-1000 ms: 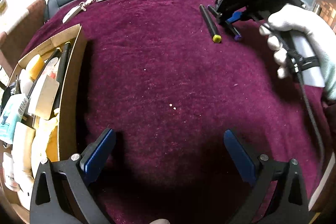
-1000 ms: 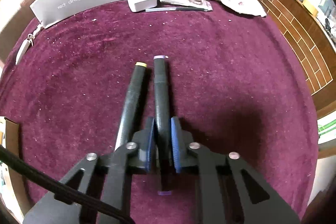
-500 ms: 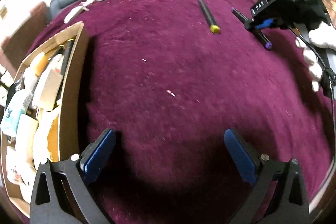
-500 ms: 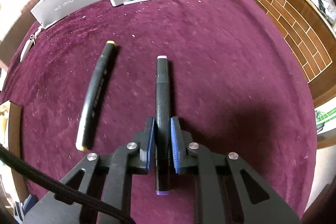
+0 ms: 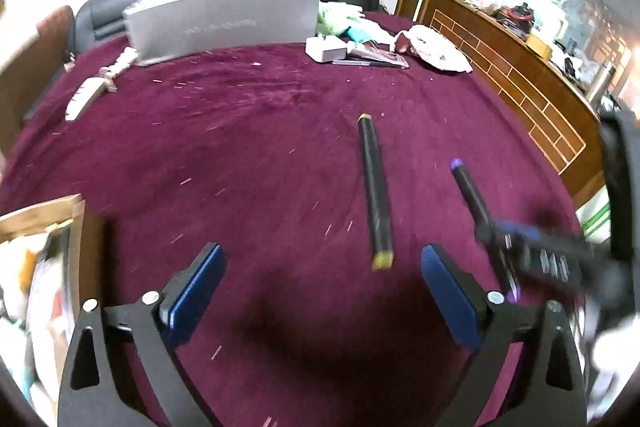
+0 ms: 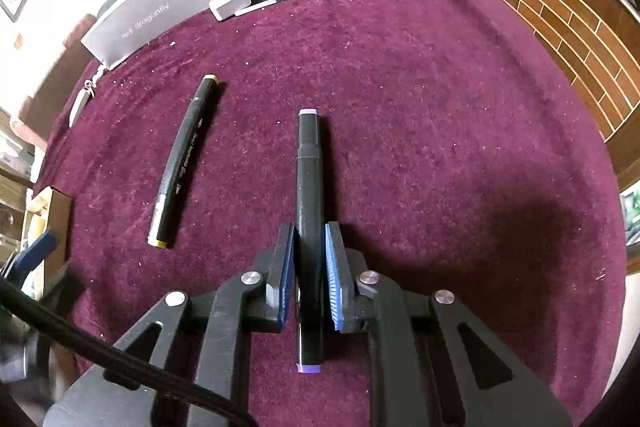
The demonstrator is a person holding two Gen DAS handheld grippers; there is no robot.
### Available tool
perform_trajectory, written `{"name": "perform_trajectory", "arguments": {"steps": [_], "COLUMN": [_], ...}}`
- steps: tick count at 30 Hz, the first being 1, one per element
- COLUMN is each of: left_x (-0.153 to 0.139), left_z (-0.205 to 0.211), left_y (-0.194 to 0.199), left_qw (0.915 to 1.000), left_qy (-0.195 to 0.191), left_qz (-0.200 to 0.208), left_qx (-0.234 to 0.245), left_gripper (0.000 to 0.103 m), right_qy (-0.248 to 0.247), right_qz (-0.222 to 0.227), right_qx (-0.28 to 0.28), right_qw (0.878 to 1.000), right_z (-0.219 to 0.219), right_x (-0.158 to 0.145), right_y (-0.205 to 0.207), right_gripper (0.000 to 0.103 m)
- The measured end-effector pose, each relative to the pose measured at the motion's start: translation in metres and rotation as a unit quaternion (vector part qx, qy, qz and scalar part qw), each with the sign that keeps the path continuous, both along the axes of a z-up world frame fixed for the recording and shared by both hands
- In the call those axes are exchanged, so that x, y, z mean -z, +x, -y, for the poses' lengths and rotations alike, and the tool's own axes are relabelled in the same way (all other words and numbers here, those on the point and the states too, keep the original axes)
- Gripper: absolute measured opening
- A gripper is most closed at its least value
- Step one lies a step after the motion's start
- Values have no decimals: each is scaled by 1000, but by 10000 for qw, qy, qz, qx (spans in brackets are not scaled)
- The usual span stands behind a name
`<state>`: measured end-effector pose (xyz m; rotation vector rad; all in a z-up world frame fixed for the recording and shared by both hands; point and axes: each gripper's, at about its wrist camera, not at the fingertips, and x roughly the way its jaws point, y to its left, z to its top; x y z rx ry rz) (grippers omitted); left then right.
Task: Organize objects
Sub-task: 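Grasp the yellow-capped marker with the left gripper while the right holds the purple-capped marker, then lower both markers into the tray and open both grippers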
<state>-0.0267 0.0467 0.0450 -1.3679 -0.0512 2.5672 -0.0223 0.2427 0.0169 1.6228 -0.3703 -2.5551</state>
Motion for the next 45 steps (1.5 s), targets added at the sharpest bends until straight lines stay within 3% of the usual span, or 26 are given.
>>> {"name": "perform_trajectory", "arguments": {"steps": [5,8,11,12,13,14,15,16,17,19,24,34,41,45], "left_x": [19,29,37,38,37,35,34,33,32,31,20,-12,-33,-42], "left_z": [-26,-42,-52,-57,-60,-63,-65,-68,-72,-70,-38,24,79,123], "left_y": [-41,-58,-64,-63,-62,-58,-56,-53,-51,-46,-30,30,85,114], "left_qw": [9998,9990,9977,9965,9965,9964,9960,9953,9939,9943,9985,9985,9964,9950], "left_qy": [-171,-370,-620,-780,-755,-687,-662,-713,-878,-817,-331,423,738,725], "left_qz": [132,197,122,71,18,-1,3,-11,-82,-69,-9,-209,-421,-607], "left_qx": [29,144,224,279,364,492,595,654,667,685,444,266,5,-315], "left_gripper": [89,81,66,60,44,36,18,12,11,11,11,11,11,11], "right_qy": [-127,-209,-298,-308,-309,-301,-297,-298,-285,-251,-256,-788,-1372,-1636], "right_qz": [-35,-50,-56,-56,-58,-61,-61,-61,-64,-73,-132,-201,-263,-265], "right_qx": [-15,-45,-61,-66,-71,-75,-70,-70,-65,-53,-38,-147,-524,-863], "right_qw": [9999,9998,9995,9995,9995,9995,9995,9995,9996,9996,9996,9966,9888,9824], "right_z": [-2,-5,-7,-8,-8,-8,-8,-8,-8,-7,-7,3,38,75], "right_x": [0,0,1,0,0,0,0,0,-1,-1,-2,-14,-38,-49], "right_y": [0,1,1,2,2,2,2,2,2,3,5,33,59,71], "right_gripper": [13,13,13,13,13,13,13,13,13,13,13,12,13,13]}}
